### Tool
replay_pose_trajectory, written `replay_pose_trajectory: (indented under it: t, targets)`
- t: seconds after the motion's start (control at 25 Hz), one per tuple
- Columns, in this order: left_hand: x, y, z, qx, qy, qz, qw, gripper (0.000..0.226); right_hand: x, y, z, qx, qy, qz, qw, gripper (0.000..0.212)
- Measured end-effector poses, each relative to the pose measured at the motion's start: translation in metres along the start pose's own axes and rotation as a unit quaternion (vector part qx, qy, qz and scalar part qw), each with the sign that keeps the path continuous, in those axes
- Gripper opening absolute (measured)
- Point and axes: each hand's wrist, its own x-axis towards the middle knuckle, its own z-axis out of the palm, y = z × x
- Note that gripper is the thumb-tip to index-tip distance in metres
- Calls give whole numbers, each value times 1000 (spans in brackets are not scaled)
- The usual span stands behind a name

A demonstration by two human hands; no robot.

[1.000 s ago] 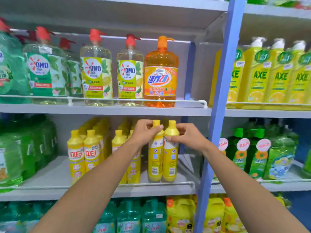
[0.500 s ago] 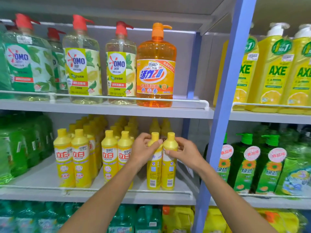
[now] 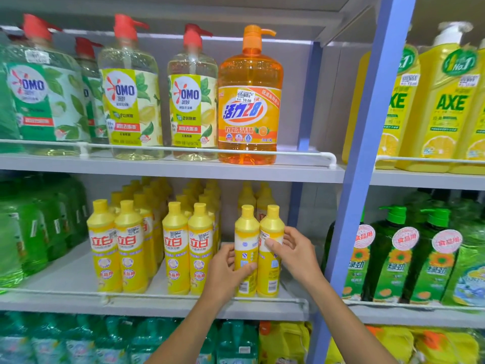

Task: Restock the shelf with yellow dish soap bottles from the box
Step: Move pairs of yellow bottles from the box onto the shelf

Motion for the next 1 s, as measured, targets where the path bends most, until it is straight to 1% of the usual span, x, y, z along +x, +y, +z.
replay_pose_trajectory:
  t: [0.08, 0.24, 0.36, 0.4, 0.52, 0.6, 0.64, 0.72, 0.8, 0.84, 0.88, 1.0]
  targets:
    - [3, 1, -3, 12, -13, -1, 1000, 49, 0, 0, -1, -7, -9, 0, 1000, 49]
    - [6, 3, -8, 36, -20, -4, 999, 47, -6, -7, -3, 36, -66, 6, 997, 32]
    - [4, 7, -6, 49, -17, -1, 999, 46, -14, -12, -1, 51, -84, -7, 995, 33]
    - [2, 8, -5, 50, -8, 0, 999, 46, -16, -13, 2, 49, -67, -11, 996, 36]
    - [3, 13, -1, 76, 27, -7, 997, 51, -17, -13, 15, 29, 18, -14, 999, 52]
    - [5, 14, -1, 96, 30, -16, 995, 57, -13, -11, 16, -2, 31, -12, 999, 54]
    - [7, 12, -2, 91, 16, -20, 996, 61, -11, -9, 13, -6, 18, -9, 1000, 53]
    - [10, 6, -9, 75, -51, -25, 996, 68, -7, -6, 6, 6, -15, 0, 1000, 56]
    - [9, 6, -17, 73, -116, -24, 990, 65, -7, -5, 0, 2, -25, -1, 1000, 59]
    - [9, 6, -20, 76, -125, -23, 989, 62, -7, -5, 0, -6, -20, -4, 1000, 59]
    - [8, 7, -21, 80, -116, -24, 990, 59, -9, -6, 2, -14, -12, -8, 1000, 58]
    - [8, 8, -13, 94, -46, -28, 994, 55, -13, -5, 11, -25, 22, -14, 999, 55]
